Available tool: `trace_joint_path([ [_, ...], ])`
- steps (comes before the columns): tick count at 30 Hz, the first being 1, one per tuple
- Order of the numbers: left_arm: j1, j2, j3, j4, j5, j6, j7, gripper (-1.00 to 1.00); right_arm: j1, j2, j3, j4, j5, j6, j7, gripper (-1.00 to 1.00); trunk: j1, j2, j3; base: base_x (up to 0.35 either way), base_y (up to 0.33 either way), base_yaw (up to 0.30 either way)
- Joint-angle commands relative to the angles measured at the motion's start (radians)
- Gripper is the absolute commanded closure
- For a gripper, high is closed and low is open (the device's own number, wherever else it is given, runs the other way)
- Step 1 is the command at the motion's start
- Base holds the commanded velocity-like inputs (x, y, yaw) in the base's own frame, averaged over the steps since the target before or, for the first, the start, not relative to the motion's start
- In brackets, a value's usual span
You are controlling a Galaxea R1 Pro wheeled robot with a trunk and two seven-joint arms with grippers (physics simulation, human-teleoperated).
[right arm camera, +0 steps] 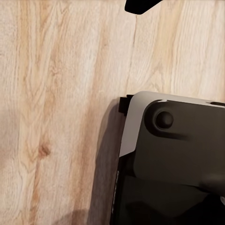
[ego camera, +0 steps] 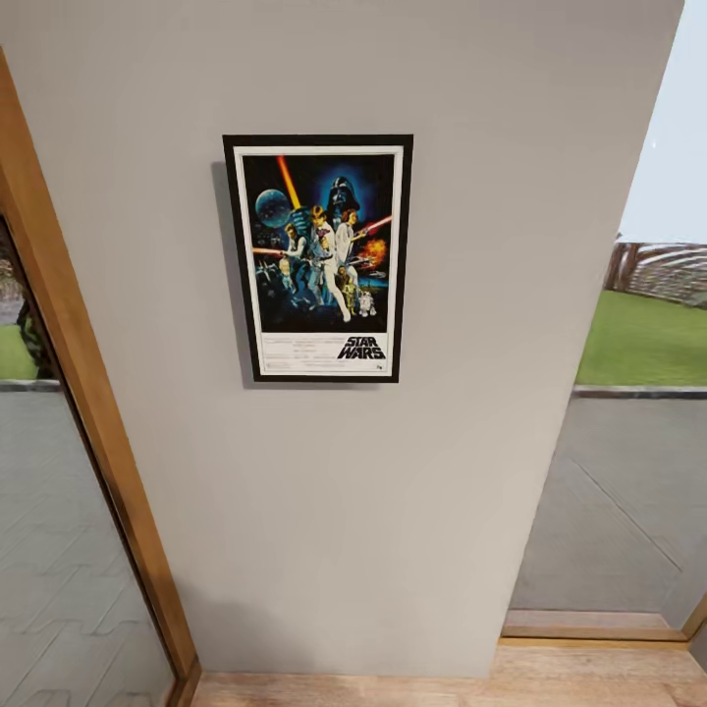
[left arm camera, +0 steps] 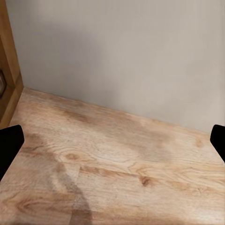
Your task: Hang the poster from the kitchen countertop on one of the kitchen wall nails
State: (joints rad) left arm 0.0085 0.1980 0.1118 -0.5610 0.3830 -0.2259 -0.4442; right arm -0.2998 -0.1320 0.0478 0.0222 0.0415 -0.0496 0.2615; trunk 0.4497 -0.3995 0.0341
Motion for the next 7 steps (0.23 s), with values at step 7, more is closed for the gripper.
trace_joint_path([
  [7, 0.001, 0.0, 0.002, 0.0, 0.008, 0.002, -0.007, -1.0, -0.001, 0.0, 0.004, 0.002, 0.005, -0.006, 0.001, -1.0, 0.0, 0.0, 0.0, 0.0, 0.0, 0.0],
])
